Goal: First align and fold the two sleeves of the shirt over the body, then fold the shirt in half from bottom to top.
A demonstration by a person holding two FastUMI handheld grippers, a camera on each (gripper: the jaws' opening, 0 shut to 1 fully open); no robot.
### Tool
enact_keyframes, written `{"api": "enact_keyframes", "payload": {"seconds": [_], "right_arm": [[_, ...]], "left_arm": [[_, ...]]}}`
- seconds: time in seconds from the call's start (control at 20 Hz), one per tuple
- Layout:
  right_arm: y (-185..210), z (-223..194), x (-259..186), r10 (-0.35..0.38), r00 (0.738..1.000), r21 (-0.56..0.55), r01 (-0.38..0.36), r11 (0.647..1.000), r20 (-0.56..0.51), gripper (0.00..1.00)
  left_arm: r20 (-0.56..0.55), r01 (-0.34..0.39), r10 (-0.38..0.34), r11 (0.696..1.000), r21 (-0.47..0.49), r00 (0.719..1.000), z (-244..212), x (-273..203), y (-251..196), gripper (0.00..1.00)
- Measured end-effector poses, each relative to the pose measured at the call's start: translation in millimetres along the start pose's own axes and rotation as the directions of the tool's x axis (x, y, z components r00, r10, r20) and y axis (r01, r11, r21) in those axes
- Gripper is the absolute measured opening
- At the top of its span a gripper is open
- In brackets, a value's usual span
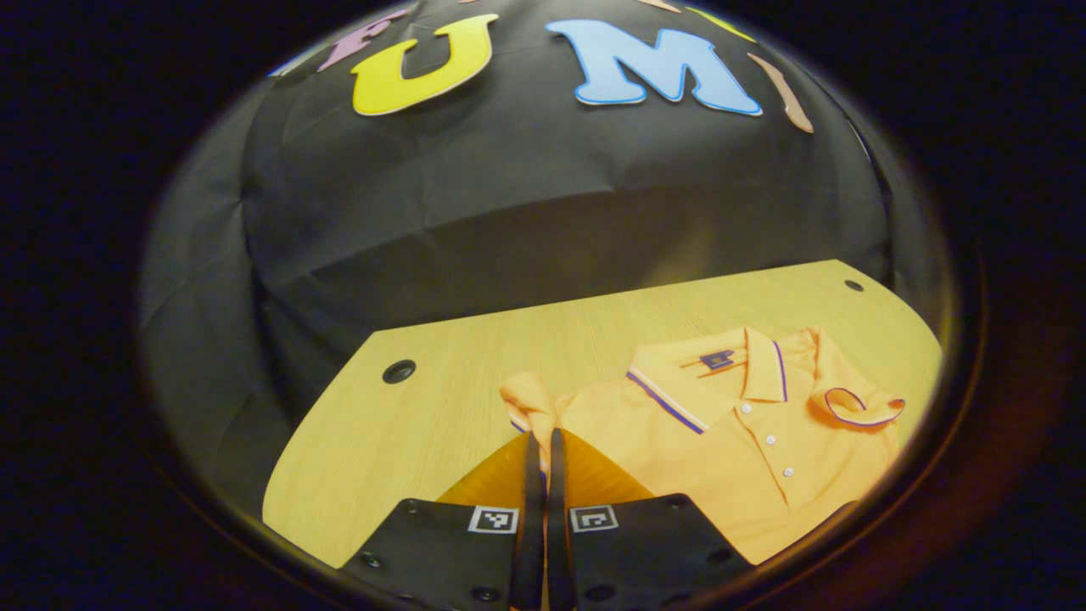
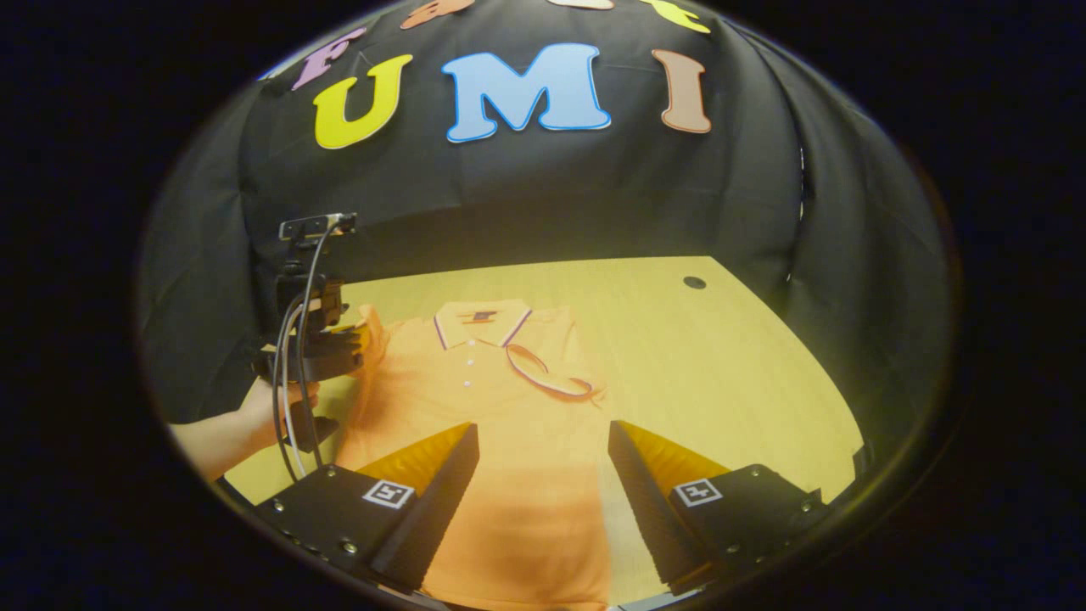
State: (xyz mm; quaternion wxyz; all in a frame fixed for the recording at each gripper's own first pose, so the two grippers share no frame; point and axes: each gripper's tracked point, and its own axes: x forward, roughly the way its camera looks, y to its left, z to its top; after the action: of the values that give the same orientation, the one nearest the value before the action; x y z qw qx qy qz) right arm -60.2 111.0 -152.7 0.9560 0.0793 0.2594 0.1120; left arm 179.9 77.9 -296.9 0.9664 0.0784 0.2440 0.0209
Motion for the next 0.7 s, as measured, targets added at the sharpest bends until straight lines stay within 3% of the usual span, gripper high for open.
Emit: {"api": "enact_keyframes", "payload": {"seconds": [0.4,0.5,0.55,0.7], "right_arm": [[-15.1,-16.6,-8.5,-0.009,1.0,0.013,0.009,1.0,-0.029,0.96],[-20.3,-20.4,-11.2,-0.017,0.999,0.017,0.017,1.0,-0.034,0.96],[-23.1,-21.3,-12.3,-0.021,0.999,0.019,0.021,1.0,-0.032,0.96],[-27.7,-26.4,-13.5,-0.025,0.999,0.014,0.025,1.0,-0.034,0.96]], "left_arm": [[-0.068,0.071,-0.063,0.989,0.127,0.996,-15.0,11.9,-44.7,0.11],[-0.078,0.096,-0.086,0.987,0.126,0.993,-16.6,7.5,-52.2,0.18],[-0.076,0.104,-0.095,0.987,0.126,0.993,-16.5,6.0,-55.7,0.31],[-0.077,0.121,-0.112,0.984,0.131,0.991,-17.6,-0.6,-63.4,0.52]]}}
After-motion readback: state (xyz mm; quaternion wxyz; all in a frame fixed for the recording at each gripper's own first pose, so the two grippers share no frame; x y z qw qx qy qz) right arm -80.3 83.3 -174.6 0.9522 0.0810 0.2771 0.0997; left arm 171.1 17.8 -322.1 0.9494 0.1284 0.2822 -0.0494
